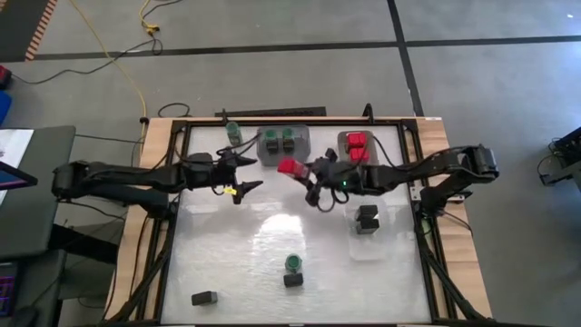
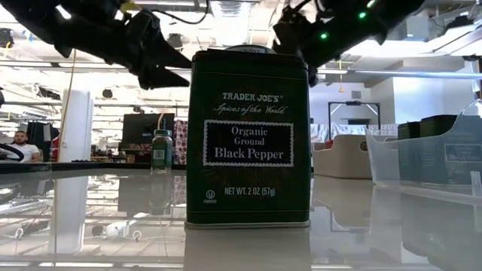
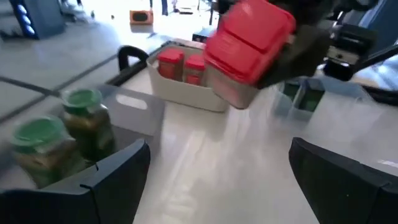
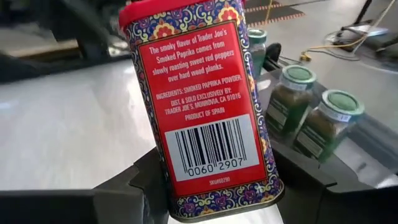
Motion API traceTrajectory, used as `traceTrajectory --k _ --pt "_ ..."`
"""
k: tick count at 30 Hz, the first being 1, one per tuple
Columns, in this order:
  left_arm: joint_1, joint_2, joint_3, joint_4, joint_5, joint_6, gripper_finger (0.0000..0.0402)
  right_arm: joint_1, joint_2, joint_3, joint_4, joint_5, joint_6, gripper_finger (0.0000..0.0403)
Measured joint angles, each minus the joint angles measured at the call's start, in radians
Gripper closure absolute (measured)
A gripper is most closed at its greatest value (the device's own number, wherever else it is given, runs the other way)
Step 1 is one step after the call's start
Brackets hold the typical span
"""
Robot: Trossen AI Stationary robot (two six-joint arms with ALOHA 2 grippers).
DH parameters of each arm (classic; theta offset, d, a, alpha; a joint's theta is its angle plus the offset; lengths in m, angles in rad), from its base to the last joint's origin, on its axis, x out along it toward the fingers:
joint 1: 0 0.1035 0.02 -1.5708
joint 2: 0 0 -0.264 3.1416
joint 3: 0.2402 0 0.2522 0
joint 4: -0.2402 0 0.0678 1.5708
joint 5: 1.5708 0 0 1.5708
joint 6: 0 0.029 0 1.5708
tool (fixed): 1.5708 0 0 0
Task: Sort spices by type
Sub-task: Put the center red seasoning can into the gray bin
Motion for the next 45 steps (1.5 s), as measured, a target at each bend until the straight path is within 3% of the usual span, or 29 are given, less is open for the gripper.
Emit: traceTrajectory --k 4,7,12,16,20,24,27,34,45 --pt "-0.003 0.047 0.0 0.005 0.013 0.002 0.0033 -0.029 0.002 0.0 0.025 -0.076 0.001 0.0159" --pt "-0.003 0.084 0.0 0.002 0.028 0.024 0.0033 -0.03 -0.014 -0.004 -0.068 -0.086 0.018 0.0159" --pt "-0.003 0.124 0.0 0.004 0.042 0.054 0.0033 -0.003 -0.131 -0.137 -0.064 -0.066 0.067 0.0159" --pt "-0.003 0.152 0.0 0.037 0.041 0.074 0.0033 0.009 -0.249 -0.307 0.095 -0.053 0.11 0.0159" --pt "-0.003 0.204 0.001 0.194 0.05 0.077 0.0033 -0.02 -0.264 -0.408 0.437 -0.132 0.113 0.0159" --pt "-0.003 0.289 0.003 0.401 0.17 0.099 0.0033 -0.06 -0.215 -0.419 0.53 -0.309 0.11 0.0159" --pt "-0.02 0.363 0.014 0.517 0.213 0.127 0.0033 -0.075 -0.204 -0.419 0.549 -0.384 0.105 0.0159" --pt "-0.082 0.525 0.09 0.668 0.236 0.217 0.0033 -0.07 -0.207 -0.419 0.548 -0.443 0.078 0.0159" --pt "-0.089 0.692 0.281 0.707 0.23 0.127 0.0034 -0.032 -0.205 -0.419 0.539 -0.442 0.023 0.0159"
